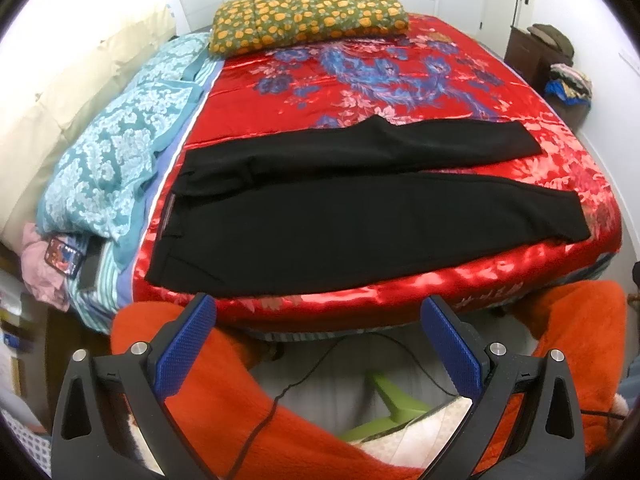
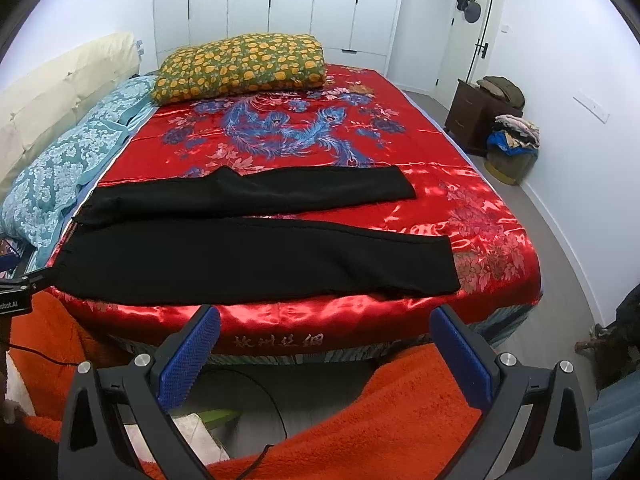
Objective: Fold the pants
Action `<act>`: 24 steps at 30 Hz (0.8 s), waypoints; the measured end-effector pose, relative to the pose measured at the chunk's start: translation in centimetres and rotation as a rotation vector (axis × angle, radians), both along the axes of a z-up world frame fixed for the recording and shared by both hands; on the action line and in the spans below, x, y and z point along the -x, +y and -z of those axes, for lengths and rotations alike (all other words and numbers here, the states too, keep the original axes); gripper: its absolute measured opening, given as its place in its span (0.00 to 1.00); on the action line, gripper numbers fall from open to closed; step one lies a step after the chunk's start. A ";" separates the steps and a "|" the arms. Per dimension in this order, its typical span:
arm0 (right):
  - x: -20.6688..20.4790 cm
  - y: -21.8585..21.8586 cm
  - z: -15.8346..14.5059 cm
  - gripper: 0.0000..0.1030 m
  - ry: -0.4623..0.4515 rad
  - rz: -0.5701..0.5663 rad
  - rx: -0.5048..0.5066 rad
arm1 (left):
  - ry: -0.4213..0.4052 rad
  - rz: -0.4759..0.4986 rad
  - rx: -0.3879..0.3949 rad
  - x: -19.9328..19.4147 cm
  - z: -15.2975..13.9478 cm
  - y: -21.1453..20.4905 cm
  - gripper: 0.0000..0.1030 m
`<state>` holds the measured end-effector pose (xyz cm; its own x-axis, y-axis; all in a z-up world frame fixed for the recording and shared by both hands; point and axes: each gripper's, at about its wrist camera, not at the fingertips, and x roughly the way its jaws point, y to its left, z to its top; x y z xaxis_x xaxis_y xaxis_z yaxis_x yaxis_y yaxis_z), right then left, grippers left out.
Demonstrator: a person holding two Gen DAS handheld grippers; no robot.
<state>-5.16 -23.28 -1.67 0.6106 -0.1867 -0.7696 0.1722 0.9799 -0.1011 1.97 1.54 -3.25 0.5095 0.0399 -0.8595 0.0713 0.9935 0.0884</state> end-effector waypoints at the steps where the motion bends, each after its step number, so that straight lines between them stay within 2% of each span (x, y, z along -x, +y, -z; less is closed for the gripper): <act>1: -0.1 0.0 0.0 1.00 0.004 0.003 0.006 | -0.002 0.000 0.010 0.0 0.0 0.1 0.99; 13: -0.7 -0.7 0.0 1.00 0.041 0.087 0.092 | 0.006 -0.008 0.017 -0.1 0.3 0.1 0.99; 21: -0.9 -0.8 0.6 1.00 0.060 0.088 0.086 | 0.009 -0.013 0.013 -0.1 0.4 0.2 0.99; 24: -0.9 -0.5 0.4 1.00 0.030 0.033 0.041 | 0.006 -0.011 0.007 -0.4 0.4 0.1 0.99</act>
